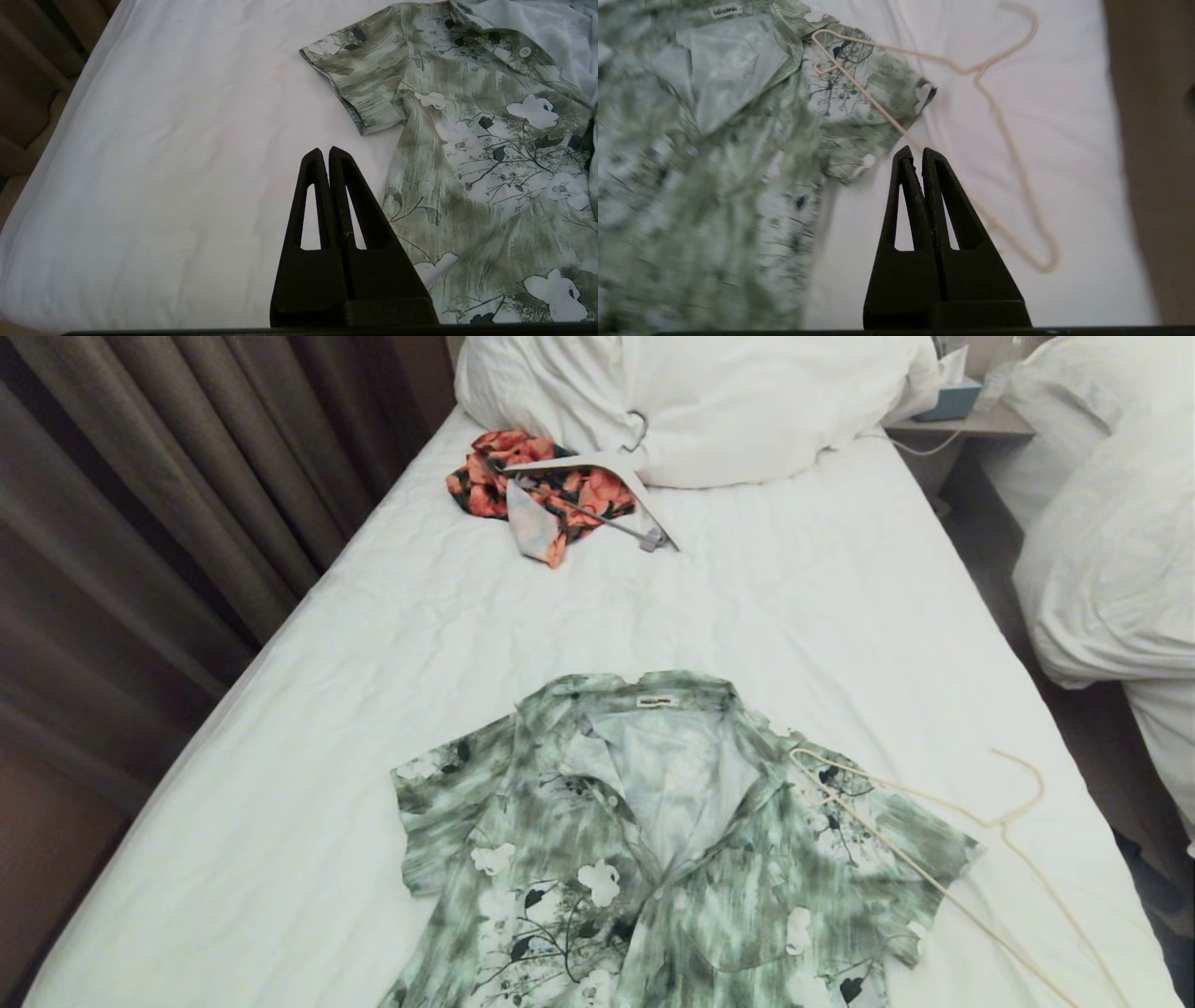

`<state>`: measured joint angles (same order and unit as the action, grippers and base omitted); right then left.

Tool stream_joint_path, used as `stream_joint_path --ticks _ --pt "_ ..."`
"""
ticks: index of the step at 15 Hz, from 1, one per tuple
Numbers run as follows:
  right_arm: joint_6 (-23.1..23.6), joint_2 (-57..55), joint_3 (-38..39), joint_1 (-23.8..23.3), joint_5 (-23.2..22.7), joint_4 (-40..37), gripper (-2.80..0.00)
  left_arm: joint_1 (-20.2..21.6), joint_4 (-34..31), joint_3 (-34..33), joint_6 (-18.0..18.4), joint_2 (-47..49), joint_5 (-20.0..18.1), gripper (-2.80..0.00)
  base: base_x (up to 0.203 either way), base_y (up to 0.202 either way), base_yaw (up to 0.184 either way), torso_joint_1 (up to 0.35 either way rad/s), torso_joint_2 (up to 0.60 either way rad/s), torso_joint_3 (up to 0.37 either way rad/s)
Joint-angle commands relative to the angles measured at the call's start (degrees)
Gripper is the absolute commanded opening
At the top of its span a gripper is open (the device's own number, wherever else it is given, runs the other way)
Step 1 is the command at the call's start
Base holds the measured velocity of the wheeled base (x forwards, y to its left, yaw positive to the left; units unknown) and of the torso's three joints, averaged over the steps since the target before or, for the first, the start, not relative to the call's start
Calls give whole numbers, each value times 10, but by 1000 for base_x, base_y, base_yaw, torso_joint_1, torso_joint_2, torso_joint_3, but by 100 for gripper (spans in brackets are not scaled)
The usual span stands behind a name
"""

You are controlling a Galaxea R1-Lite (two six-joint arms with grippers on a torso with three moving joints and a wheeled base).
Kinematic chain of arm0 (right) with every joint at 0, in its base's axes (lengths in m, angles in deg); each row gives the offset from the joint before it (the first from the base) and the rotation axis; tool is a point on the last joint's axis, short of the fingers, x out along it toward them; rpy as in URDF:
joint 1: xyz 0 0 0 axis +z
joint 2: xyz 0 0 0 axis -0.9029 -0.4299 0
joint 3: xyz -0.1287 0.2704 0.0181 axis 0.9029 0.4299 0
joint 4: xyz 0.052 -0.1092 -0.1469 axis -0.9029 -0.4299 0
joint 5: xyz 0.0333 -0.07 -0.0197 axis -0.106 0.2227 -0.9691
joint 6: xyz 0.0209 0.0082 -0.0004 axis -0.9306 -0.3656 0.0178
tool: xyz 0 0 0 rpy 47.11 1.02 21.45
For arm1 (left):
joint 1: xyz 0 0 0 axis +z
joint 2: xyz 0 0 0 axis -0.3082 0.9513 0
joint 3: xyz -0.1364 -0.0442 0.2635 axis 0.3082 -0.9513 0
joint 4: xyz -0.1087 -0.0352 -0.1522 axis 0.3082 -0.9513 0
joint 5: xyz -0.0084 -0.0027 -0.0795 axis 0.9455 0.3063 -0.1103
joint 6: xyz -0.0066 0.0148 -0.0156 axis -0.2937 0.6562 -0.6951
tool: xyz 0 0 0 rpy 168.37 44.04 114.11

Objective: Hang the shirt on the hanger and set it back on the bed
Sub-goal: Lift the shirt and hanger

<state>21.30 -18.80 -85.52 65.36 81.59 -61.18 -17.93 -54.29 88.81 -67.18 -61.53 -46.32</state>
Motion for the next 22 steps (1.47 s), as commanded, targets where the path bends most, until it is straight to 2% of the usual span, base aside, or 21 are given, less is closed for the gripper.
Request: stream_joint_path --ticks 1,4,6,7,9,10,12,13,15,18,20,22 --pt "-57 -146 -28 0 -2 5 -280 0 0 0 0 1 0 -280 0 0 0 0 0 0" --pt "-140 -341 -53 -34 -21 72 -280 0 0 0 0 1 0 -280 0 0 0 0 0 0" --pt "-168 -454 -66 -122 -90 138 -280 1 0 0 0 1 0 -280 0 0 0 0 0 0" --pt "-169 -502 -75 -182 -139 161 -280 0 0 0 0 1 0 -280 0 0 0 0 0 0" --pt "-150 -578 -89 -263 -229 192 -280 1 0 0 0 1 0 -280 0 0 0 0 0 0" --pt "-131 -604 -94 -295 -267 200 -280 1 0 0 0 1 0 -280 0 0 0 0 0 0" --pt "-86 -648 -100 -362 -375 205 -280 0 0 0 0 1 0 -280 0 0 0 0 0 0" --pt "-69 -665 -102 -379 -411 205 -280 1 0 0 0 1 0 -280 0 0 0 0 0 0" --pt "-52 -694 -103 -388 -425 204 -280 1 0 0 0 1 0 -280 0 0 0 0 0 0" --pt "-50 -728 -125 -388 -426 190 -280 0 0 0 0 1 0 -280 0 0 0 0 0 0" --pt "-48 -736 -168 -385 -428 128 -280 1 0 0 0 1 0 -280 0 0 0 0 0 0" --pt "-21 -746 -196 -384 -432 73 -280 0 0 0 0 1 0 -280 0 0 0 0 0 0"
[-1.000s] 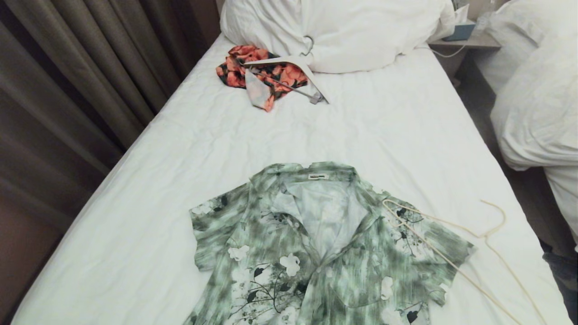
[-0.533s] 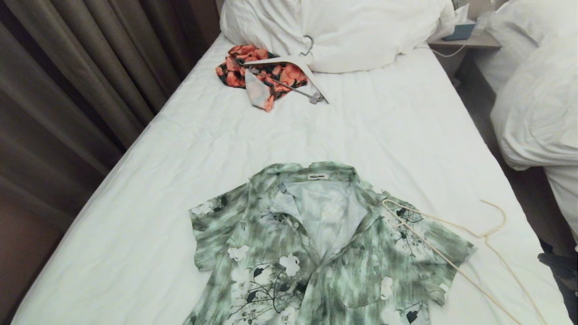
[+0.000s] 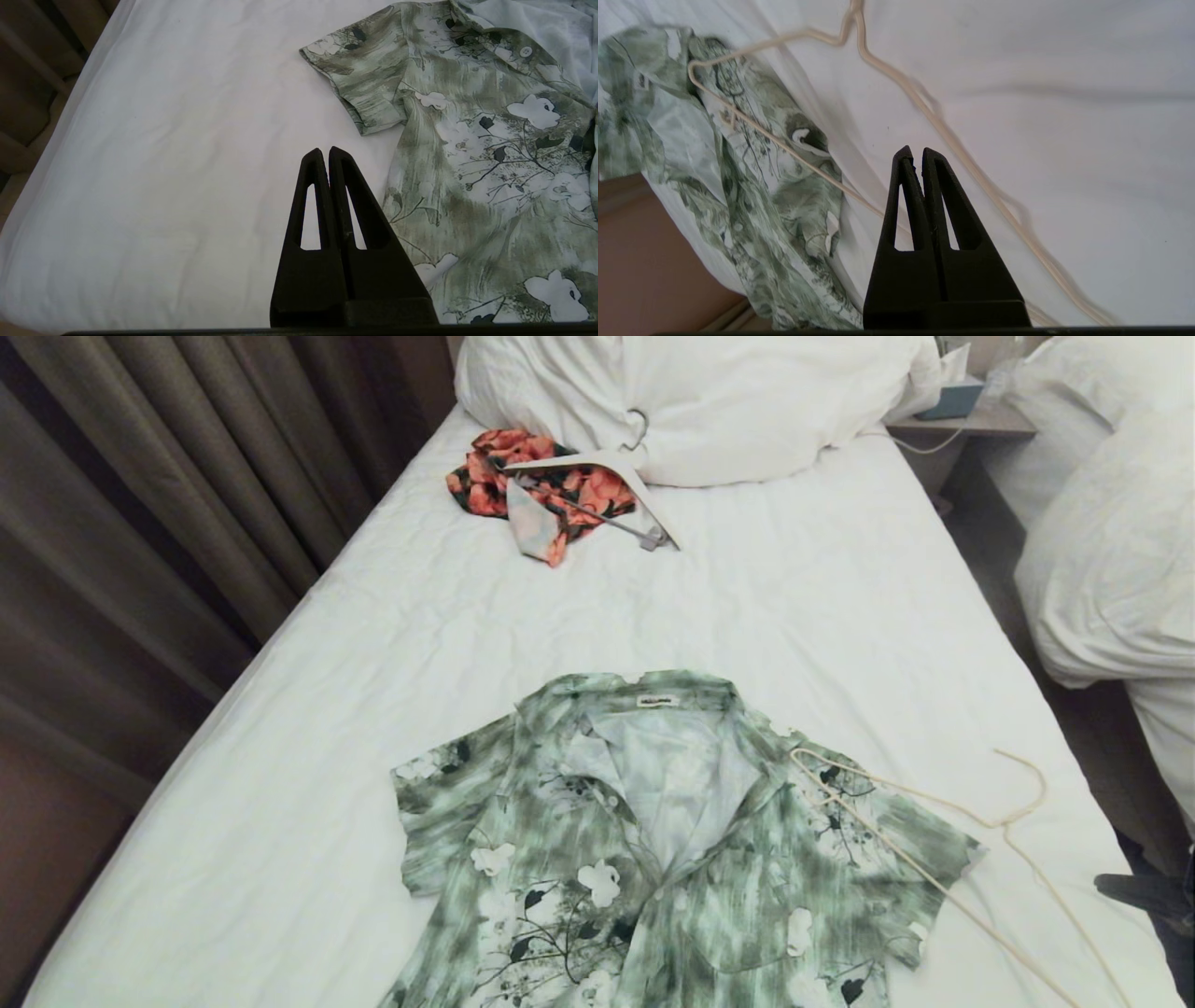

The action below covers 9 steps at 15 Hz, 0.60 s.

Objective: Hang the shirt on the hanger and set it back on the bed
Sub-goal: Lift the shirt and hanger

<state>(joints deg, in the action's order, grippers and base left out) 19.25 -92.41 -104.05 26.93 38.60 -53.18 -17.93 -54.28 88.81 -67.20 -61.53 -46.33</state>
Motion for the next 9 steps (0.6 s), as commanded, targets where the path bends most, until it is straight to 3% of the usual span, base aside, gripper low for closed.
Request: stream_joint_path --ticks 1,4,9 --pt "7 -10 -13 1 -2 -9 -280 1 0 0 0 1 0 -280 0 0 0 0 0 0" --pt "10 -21 -14 2 0 -9 -280 1 0 0 0 1 0 -280 0 0 0 0 0 0" --pt "82 -92 -26 3 2 -8 -280 0 0 0 0 1 0 -280 0 0 0 0 0 0"
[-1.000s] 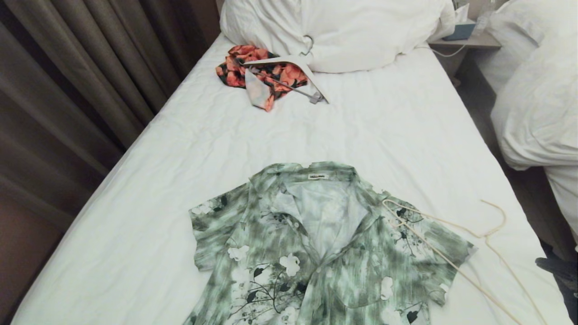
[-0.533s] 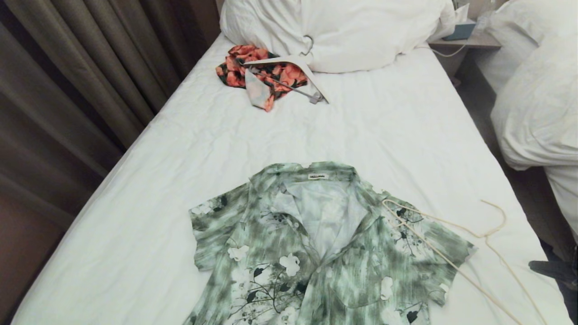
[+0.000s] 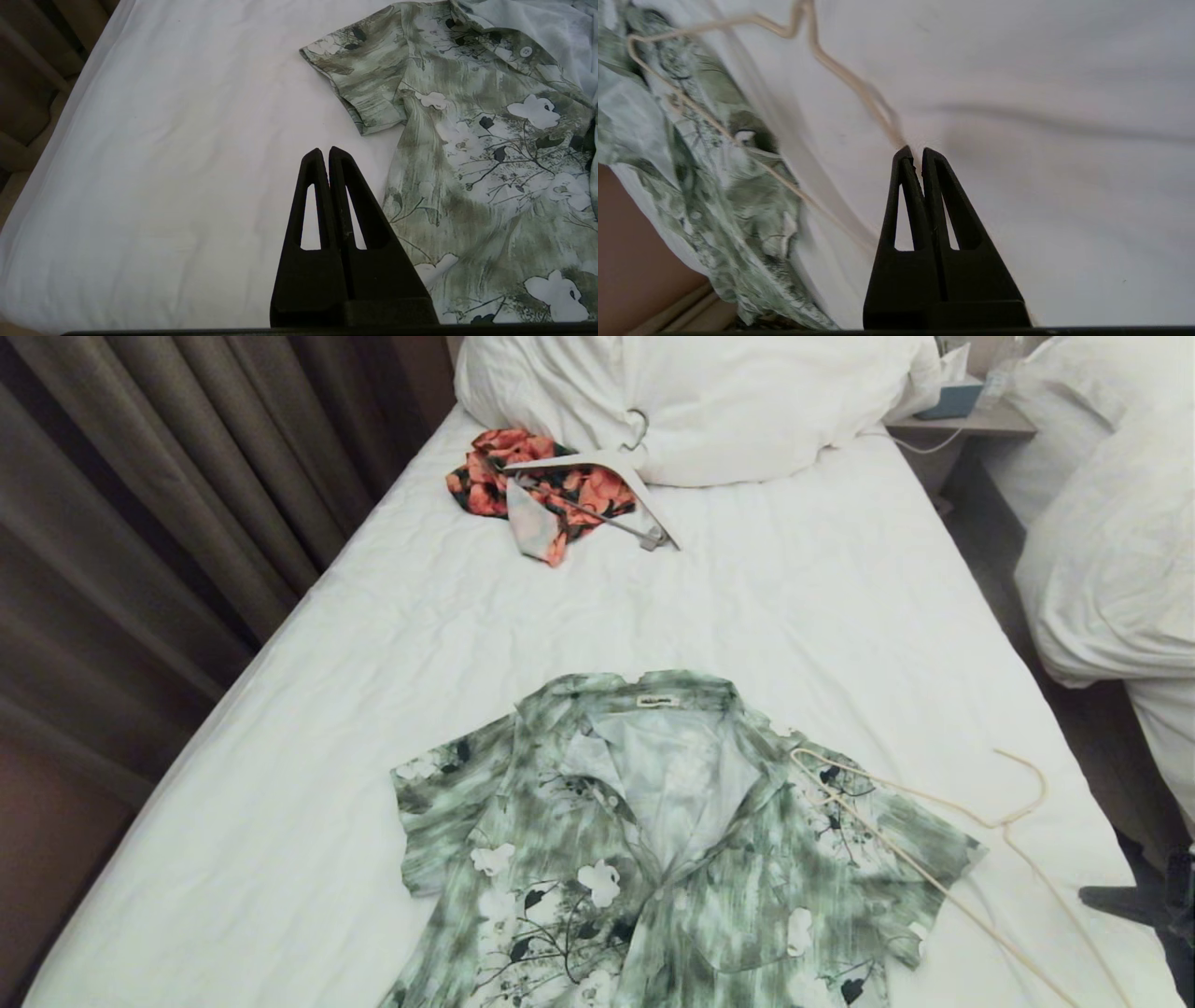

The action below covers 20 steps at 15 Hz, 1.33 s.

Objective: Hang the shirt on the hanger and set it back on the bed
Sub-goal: Lift the shirt and hanger

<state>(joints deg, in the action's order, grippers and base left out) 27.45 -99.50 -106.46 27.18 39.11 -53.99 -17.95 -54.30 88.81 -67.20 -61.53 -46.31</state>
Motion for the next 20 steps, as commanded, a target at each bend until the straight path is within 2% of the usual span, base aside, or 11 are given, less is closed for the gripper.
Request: stream_joint_path --ticks 1,2,3,4,8,10,13,16,20 --pt "17 -30 -3 0 -3 -1 -280 1 0 0 0 1 0 -280 0 0 0 0 0 0" --pt "37 -35 -2 0 -4 -3 -280 0 0 0 0 1 0 -280 0 0 0 0 0 0" --pt "62 -42 -3 1 -6 -8 -48 1 0 0 0 1 0 -280 0 0 0 0 0 0" --pt "72 -46 -5 3 -7 -14 0 1 0 0 0 1 0 -280 0 0 0 0 0 0" --pt "74 -65 -24 24 -14 -14 0 0 0 0 0 1 0 -280 0 0 0 0 0 0" --pt "74 -83 -34 36 -59 -15 0 1 0 0 0 1 0 -280 0 0 0 0 0 0" --pt "74 -83 -40 59 -95 -14 0 1 0 0 0 1 0 -280 0 0 0 0 0 0" --pt "74 -85 -50 62 -167 -14 0 0 0 0 -1 1 0 -280 0 0 0 0 0 0" --pt "76 -87 -56 93 -185 -9 0 0 0 0 0 1 0 -280 0 0 0 0 0 0"
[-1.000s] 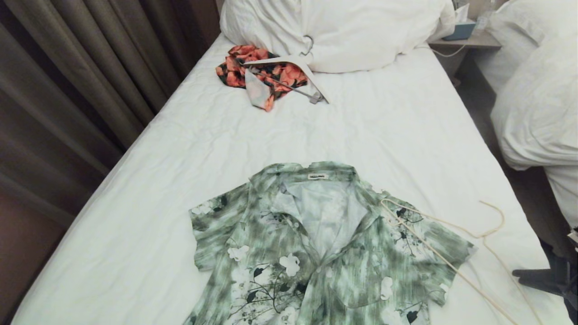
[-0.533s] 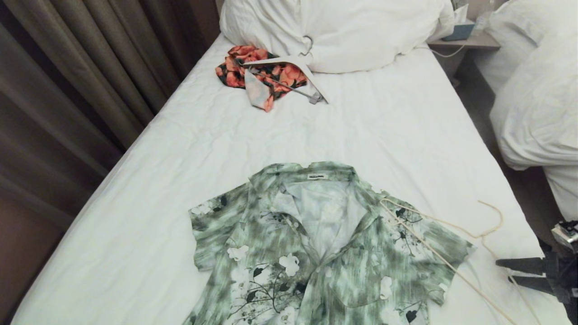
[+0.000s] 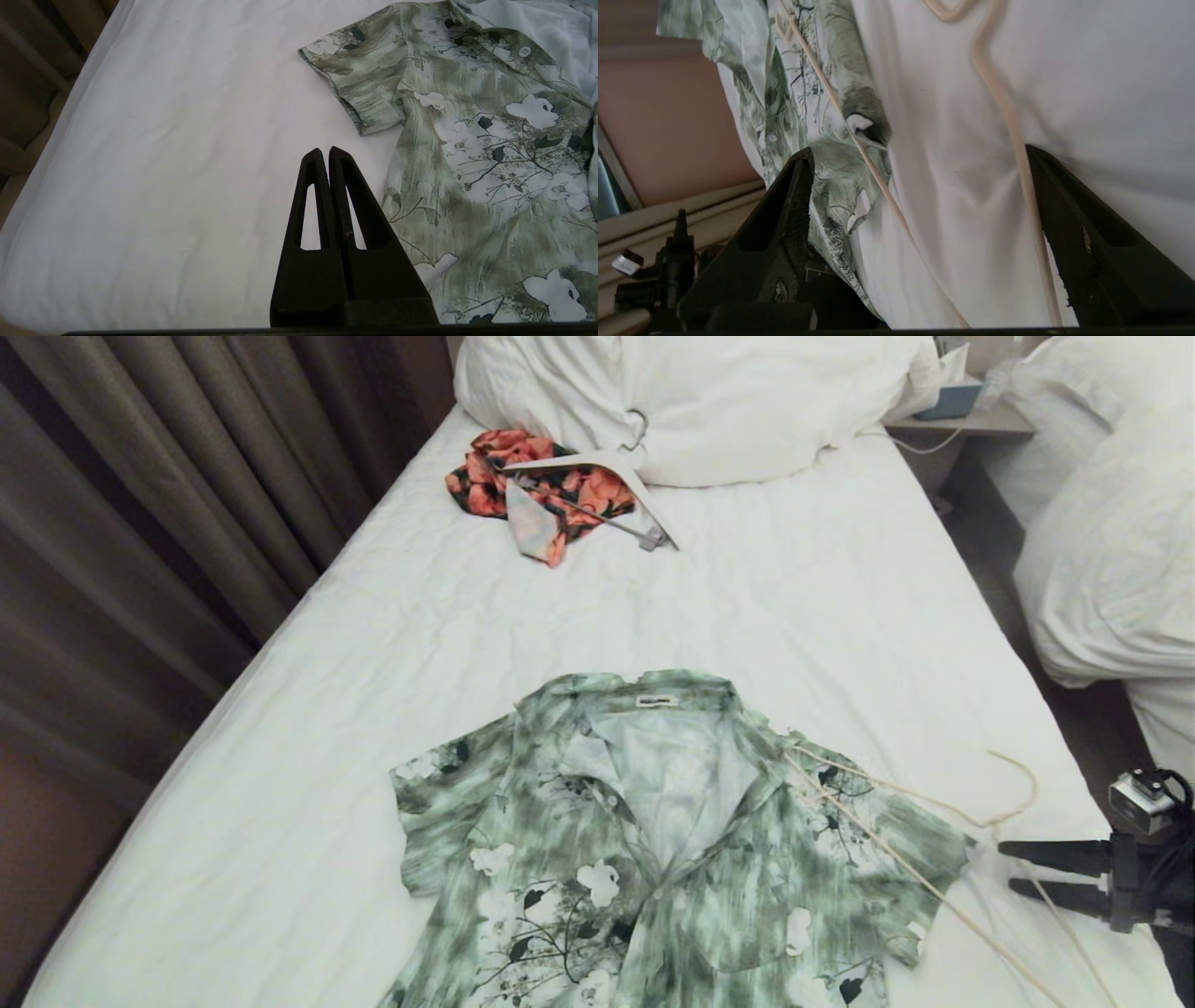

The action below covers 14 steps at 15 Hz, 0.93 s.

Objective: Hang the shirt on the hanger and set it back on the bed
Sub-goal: Lift the shirt and hanger

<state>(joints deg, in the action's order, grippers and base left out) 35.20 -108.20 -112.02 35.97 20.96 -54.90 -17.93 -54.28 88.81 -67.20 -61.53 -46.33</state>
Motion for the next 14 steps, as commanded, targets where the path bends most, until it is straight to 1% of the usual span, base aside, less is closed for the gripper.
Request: stream_joint_path --ticks 1,3,5,8,9,14 --pt "11 -1 0 16 -3 0 0 0 0 0 0 1 0 -280 0 0 0 0 0 0" --pt "62 -17 0 26 -4 -3 0 1 0 0 0 1 0 -280 0 0 0 0 0 0" --pt "102 -36 0 33 -4 -5 0 1 0 0 0 1 0 -280 0 0 0 0 0 0" --pt "125 -43 3 32 -5 -5 0 0 0 0 0 1 0 -280 0 0 0 0 0 0" --pt "126 -40 5 29 -6 -5 -280 0 0 0 0 1 0 -280 0 0 0 0 0 0" --pt "125 -21 12 14 -8 -7 -280 1 0 0 0 1 0 -280 0 0 0 0 0 0"
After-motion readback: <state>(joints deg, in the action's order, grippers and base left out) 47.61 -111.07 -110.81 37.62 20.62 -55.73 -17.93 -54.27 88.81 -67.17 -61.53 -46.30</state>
